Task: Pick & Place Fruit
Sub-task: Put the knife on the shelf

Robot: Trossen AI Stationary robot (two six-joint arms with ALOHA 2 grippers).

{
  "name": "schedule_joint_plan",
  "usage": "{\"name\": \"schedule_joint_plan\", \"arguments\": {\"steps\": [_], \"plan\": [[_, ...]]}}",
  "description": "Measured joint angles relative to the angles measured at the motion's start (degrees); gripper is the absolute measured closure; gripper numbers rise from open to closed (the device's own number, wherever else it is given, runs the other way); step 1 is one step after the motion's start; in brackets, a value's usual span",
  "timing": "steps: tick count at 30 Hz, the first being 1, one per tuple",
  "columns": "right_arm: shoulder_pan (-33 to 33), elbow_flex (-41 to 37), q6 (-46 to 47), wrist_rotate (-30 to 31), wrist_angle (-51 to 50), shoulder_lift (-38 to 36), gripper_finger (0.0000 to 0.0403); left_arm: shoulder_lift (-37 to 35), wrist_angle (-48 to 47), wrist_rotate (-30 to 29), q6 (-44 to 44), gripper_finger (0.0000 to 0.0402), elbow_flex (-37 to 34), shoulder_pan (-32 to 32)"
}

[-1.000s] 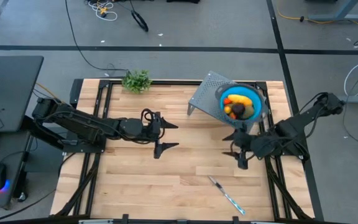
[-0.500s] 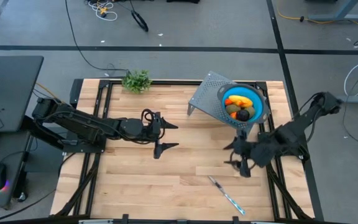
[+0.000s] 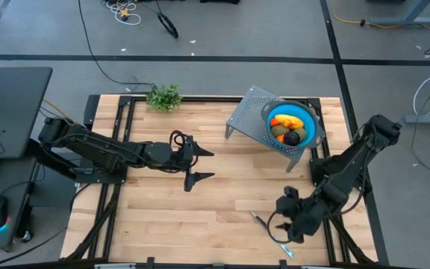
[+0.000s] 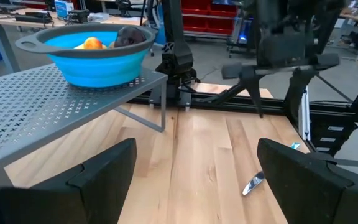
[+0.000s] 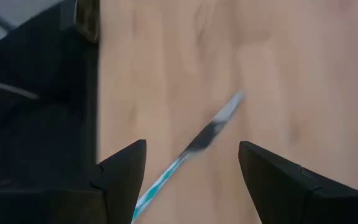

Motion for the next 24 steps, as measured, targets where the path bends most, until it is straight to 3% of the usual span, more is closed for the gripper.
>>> {"name": "schedule_joint_plan", "arguments": {"steps": [7,14,19,24], "plan": [[1.6,0.0,9.5,-11.9,6.3,5.9,0.0138,0.0,0.0,0.2,0.4,0.0056,0.0,0.0],[1.3,0.0,9.0,-22.6,7.9,11.6,0.0138,0.0,0.2,0.2,3.1,0.0056,0.0,0.0],[-0.3,0.0,8.0,-27.2,5.4,12.0,0.0138,0.0,0.6,0.2,5.1,0.0056,0.0,0.0],[-2.9,0.0,2.4,-25.1,12.2,11.6,0.0138,0.0,1.7,0.2,7.0,0.0056,0.0,0.0]]}}
